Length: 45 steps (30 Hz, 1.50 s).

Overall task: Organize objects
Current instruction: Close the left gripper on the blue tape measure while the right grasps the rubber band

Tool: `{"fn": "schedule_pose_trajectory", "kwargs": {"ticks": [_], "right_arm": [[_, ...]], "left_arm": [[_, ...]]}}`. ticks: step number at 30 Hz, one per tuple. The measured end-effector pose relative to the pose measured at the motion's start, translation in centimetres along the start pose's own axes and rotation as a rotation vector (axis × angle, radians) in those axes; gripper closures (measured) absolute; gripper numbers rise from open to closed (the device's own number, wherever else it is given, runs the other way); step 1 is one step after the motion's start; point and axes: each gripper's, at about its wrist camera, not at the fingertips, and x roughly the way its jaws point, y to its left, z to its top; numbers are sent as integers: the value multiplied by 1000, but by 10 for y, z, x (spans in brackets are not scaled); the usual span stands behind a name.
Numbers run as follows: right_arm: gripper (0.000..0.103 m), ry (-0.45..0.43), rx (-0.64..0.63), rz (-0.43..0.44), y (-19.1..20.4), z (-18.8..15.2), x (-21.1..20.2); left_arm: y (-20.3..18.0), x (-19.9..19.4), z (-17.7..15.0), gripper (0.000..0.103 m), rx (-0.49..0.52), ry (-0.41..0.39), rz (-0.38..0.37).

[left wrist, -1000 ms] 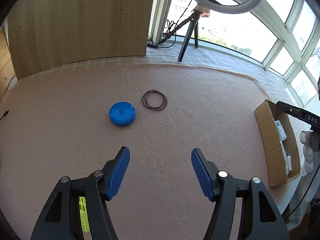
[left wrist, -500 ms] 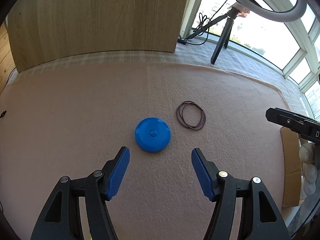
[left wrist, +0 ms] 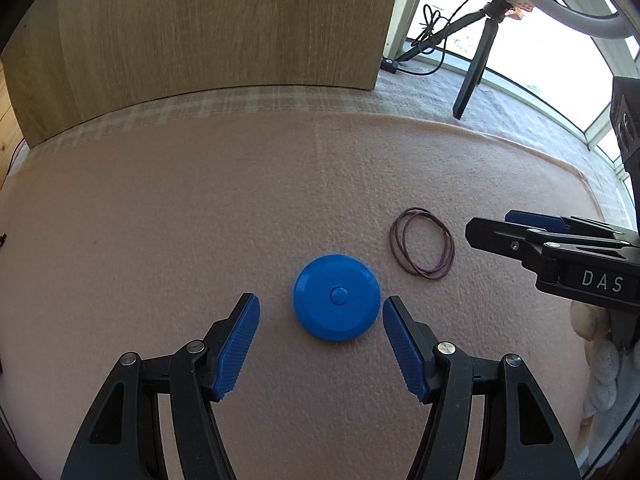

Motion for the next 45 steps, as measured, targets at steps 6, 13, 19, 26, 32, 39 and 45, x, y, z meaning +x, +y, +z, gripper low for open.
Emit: {"fn": "schedule_pose_trajectory", "kwargs": {"ticks": [6,13,19,26,32,39,45], "right_arm": [[52,28,-24,-30,11,7,20],[60,32,-64,-74,20,8,30],[72,23,-126,-128,30,6,32],[88,14,-152,-132,33,3,30],[96,7,-165,-123,32,-3,27],[99,-1,-133,-88,31,-10,29],[99,-6,-89,-53,19,-28,20]], "left_arm": [[0,9,0,35,8,9,0],[-5,12,1,35,25,11,-11],[-8,15,1,36,47,4,3],[-7,15,2,49,63,-14,15],[-7,14,-1,49,70,-17,15],[-13,10,-9,49,74,-11,5],[-25,5,-20,49,104,-3,-2]]}}
